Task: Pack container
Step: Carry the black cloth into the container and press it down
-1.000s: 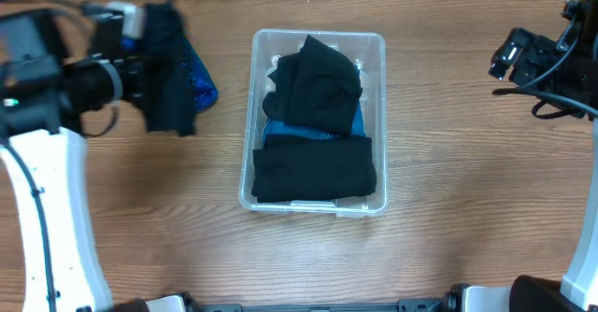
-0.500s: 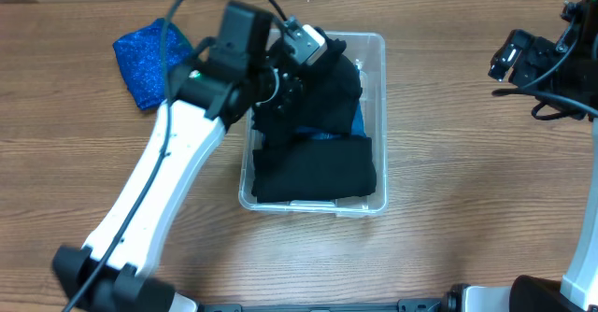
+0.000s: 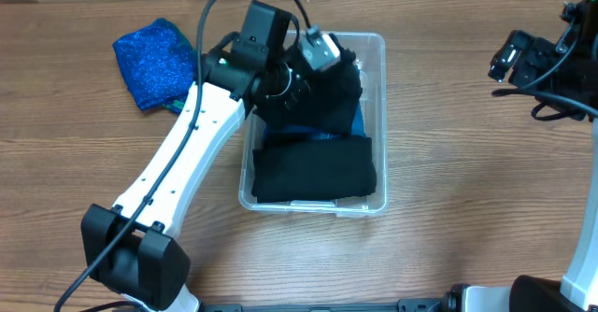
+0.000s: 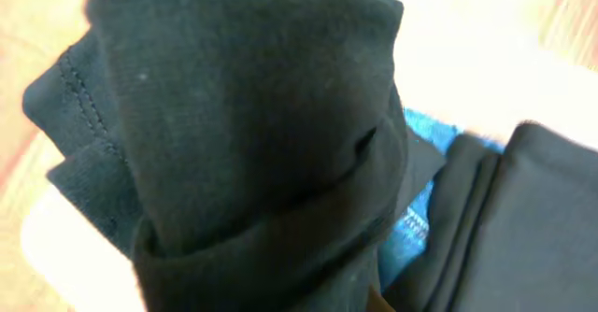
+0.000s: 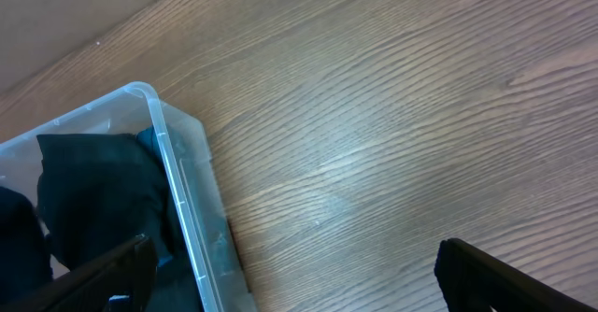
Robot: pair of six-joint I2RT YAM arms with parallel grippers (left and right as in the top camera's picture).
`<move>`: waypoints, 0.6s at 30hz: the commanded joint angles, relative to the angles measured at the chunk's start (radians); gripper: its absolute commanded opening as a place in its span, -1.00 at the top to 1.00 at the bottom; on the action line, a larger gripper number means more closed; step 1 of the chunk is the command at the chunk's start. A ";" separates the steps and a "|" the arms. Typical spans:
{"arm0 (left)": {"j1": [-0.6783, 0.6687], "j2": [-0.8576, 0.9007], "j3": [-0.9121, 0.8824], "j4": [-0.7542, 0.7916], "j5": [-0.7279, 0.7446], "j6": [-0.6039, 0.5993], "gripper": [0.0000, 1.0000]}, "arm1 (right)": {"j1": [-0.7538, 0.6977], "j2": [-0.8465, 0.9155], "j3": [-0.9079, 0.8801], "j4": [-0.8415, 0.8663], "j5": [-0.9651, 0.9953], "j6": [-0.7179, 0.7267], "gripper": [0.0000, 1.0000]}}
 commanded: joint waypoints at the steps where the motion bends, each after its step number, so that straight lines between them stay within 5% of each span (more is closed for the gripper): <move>1: -0.031 0.003 0.019 -0.051 -0.016 0.167 0.92 | -0.001 0.003 -0.002 0.005 0.009 -0.005 -1.00; 8: -0.065 0.006 0.019 -0.178 0.004 0.501 0.92 | -0.001 0.003 -0.002 0.004 0.009 -0.005 -1.00; 18: -0.066 0.077 0.019 -0.162 0.032 0.504 0.92 | -0.001 0.003 -0.002 0.000 0.009 -0.005 -1.00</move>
